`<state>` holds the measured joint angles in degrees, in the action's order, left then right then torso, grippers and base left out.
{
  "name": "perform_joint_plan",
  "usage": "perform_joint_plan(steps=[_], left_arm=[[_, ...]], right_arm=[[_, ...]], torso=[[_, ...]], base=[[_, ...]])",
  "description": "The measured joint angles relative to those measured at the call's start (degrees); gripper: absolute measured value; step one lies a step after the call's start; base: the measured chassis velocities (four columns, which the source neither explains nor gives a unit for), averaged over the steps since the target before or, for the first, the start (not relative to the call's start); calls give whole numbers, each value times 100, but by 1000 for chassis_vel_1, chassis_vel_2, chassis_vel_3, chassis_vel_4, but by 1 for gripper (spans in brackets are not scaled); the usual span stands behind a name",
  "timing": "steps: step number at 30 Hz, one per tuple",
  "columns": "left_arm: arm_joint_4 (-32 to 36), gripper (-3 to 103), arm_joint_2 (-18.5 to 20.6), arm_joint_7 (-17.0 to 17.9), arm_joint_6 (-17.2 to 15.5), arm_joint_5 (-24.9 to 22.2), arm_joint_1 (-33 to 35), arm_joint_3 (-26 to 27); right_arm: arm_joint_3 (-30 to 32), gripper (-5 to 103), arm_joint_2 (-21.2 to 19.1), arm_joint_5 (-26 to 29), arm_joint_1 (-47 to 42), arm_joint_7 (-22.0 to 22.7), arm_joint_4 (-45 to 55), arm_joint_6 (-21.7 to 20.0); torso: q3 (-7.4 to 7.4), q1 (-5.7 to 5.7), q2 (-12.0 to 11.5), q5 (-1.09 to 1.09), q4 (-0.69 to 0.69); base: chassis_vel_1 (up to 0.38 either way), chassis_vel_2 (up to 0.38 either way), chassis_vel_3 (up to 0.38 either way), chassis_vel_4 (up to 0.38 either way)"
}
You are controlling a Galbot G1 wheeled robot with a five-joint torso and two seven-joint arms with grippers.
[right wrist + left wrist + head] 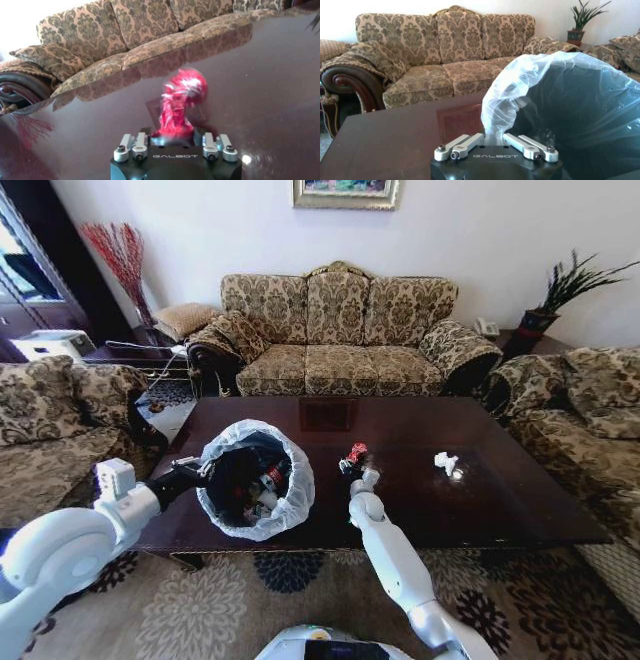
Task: Move to the front of the table and place the trash on the table into the trash bin.
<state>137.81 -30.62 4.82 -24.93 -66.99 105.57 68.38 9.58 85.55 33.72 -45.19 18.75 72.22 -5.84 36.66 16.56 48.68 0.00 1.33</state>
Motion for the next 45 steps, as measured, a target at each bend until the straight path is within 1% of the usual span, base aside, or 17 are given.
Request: perform_joint_plan(steps=[1, 4, 8, 9, 19, 21, 23, 24, 26, 27, 29, 31, 32, 34, 37, 41, 45], left_arm=[[0, 2, 0, 0, 0, 0, 0, 0], [0, 2, -16, -4, 7, -1, 0, 0], [1, 2, -18, -5, 11, -1, 2, -3], [1, 2, -19, -6, 14, 0, 3, -4], [3, 2, 5, -10, 42, 4, 0, -9], [2, 2, 9, -11, 43, 4, 2, 1], [-4, 2, 11, -12, 43, 4, 5, 3], [-22, 2, 16, -8, 34, 3, 12, 3], [-43, 2, 26, 5, 1, 4, 20, 2], [-43, 2, 26, 5, 1, 4, 20, 2], [-73, 2, 71, 24, -78, 3, 29, 2], [-100, 2, 121, 75, -151, -26, 39, 2], [-100, 2, 121, 75, -151, -26, 39, 2], [-96, 2, 180, 98, -253, -80, 108, 2], [-36, 2, 206, 94, -311, -108, 141, 2], [170, 2, 278, 107, -371, -295, 118, 73], [339, 2, 294, 133, -396, -400, 112, 135]], right_arm=[[0, 49, 0, 0, 0, 0, 0, 0], [-3, 33, 8, 24, -32, 7, 17, 1], [-6, 30, 3, 23, -67, 7, 54, 12], [-9, 24, -15, 23, -106, 3, 87, 19], [16, 21, -188, -40, -484, -90, 643, 160], [3, 21, -406, -162, -893, -589, 1447, 687], [-9, 21, -495, -172, -1023, -776, 1757, 798], [-31, 21, -744, -38, -1336, -1242, 2673, 913], [-21, 21, -1059, 325, -1630, -1733, 3823, 892], [-21, 21, -1059, 325, -1630, -1733, 3823, 892], [52, 21, -1392, 799, -1842, -2222, 4984, 736], [85, 21, -1582, 1070, -1914, -2477, 5712, 621], [85, 21, -1582, 1070, -1914, -2477, 5712, 621], [60, 21, -1754, 1218, -1977, -2873, 6335, 563], [-58, 21, -1822, 1186, -2055, -3184, 6568, 558], [-433, 21, -1833, 852, -2177, -3595, 6619, 566], [-698, 21, -1795, 534, -2191, -3791, 6417, 577]], torso=[[0, 0, 0, 0, 0], [0, 0, 0, 0, 0], [-1, -1, 0, -3, 0], [-1, -1, 1, -2, 1], [1, 0, 0, 2, 0], [1, 0, 0, 2, -1], [1, 0, 0, 2, -1], [0, 0, 0, 2, -1], [0, 0, 0, -1, 1], [0, 0, 0, -1, 1], [-1, -1, 0, -2, 0], [-1, -1, 0, -1, -1], [-1, -1, 0, -1, -1], [-1, -1, 0, 0, 0], [-1, -1, 0, -1, 1], [-1, -1, 0, 0, 0], [-1, -1, 0, 1, 0]], base=[[0, 0, 0, 0], [0, 0, 0, 0], [0, 0, 0, 0], [0, 0, 0, 0], [0, 0, 0, 0], [0, 0, 0, 0], [0, 0, 0, 0], [0, 0, 0, 0], [0, 0, 0, 0], [0, 0, 0, 0], [0, 0, 0, 0], [0, 0, 0, 0], [0, 0, 0, 0], [0, 0, 0, 0], [0, 0, 0, 0], [0, 0, 0, 0], [0, 0, 0, 0]])
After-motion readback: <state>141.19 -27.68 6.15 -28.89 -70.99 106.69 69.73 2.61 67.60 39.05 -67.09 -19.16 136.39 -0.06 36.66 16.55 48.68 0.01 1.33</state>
